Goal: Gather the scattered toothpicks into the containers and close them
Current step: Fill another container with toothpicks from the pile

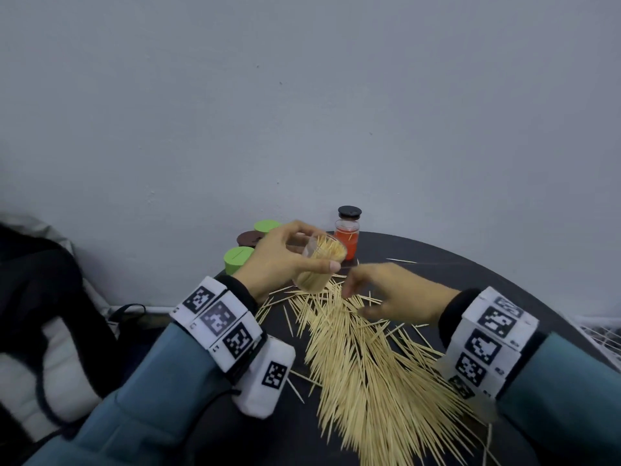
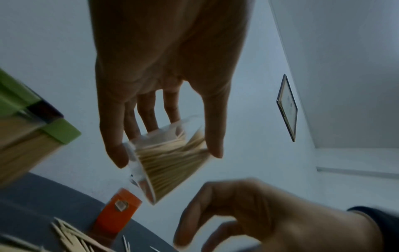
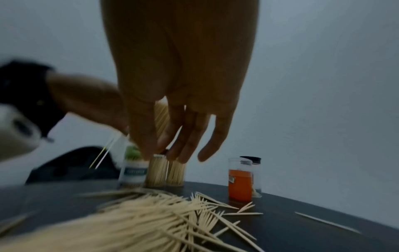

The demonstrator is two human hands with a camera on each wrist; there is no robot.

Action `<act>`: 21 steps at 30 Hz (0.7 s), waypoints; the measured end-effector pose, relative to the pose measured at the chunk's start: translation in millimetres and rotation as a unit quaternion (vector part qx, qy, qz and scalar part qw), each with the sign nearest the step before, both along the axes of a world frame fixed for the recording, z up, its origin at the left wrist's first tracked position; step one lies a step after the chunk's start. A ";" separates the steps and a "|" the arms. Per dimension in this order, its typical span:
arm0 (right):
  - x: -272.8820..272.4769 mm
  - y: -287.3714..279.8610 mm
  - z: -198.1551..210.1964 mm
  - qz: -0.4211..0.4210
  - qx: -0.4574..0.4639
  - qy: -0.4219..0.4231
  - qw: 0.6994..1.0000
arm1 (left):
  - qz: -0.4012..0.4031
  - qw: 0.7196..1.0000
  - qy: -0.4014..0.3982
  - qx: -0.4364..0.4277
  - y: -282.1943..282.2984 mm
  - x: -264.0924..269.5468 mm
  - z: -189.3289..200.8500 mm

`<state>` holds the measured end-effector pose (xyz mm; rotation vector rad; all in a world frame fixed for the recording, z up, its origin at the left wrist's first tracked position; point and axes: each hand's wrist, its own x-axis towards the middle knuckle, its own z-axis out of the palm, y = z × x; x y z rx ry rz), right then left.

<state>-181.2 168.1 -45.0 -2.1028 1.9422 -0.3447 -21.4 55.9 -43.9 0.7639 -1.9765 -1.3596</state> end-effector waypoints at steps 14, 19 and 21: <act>57.6 -38.3 -13.8 0.131 0.177 0.246 0.944 | 0.034 0.999 0.000 -0.001 -9.8 28.6 2.7; 53.9 -34.1 -16.5 0.161 0.169 0.254 0.938 | 0.033 0.999 0.000 -0.002 -7.8 29.2 3.5; 51.5 -32.5 -18.2 0.168 0.160 0.253 0.939 | 0.030 1.000 -0.005 -0.002 -6.1 29.1 4.6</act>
